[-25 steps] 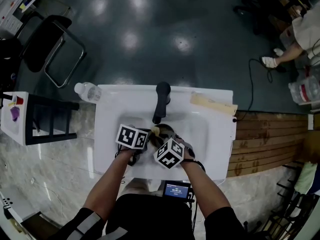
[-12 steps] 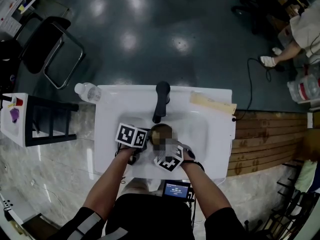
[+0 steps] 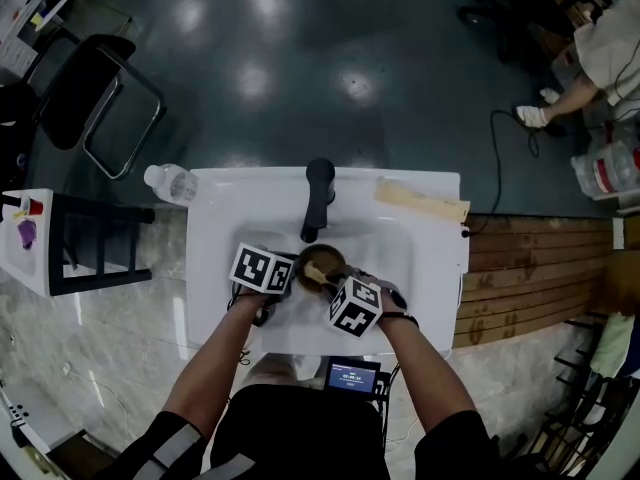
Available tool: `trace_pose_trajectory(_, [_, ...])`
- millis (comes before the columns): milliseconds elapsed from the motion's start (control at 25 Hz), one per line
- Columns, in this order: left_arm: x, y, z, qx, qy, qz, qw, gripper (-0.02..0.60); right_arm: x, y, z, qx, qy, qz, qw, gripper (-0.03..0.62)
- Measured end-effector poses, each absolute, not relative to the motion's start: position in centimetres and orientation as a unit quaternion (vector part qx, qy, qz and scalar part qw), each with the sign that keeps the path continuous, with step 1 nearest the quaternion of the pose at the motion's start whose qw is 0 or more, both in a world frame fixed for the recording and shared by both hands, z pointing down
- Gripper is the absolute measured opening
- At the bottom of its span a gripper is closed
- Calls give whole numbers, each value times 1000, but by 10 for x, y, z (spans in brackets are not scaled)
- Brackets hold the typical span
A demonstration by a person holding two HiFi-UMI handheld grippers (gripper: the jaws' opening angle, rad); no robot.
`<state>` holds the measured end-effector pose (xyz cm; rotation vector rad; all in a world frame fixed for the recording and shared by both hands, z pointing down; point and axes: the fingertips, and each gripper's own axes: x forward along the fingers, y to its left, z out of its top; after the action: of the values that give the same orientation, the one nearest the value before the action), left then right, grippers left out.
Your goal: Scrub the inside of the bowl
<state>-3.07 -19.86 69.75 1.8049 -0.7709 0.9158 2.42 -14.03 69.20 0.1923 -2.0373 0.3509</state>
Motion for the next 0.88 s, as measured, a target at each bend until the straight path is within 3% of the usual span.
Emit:
trace_pose_trajectory(480, [-28, -196, 696, 743, -302, 394, 449, 9, 52, -186, 692, 132, -831, 124, 525, 38])
trace_pose_trajectory(880, [-27, -196, 698, 741, -291, 411, 443, 12, 37, -218, 692, 175, -831, 84, 520, 38])
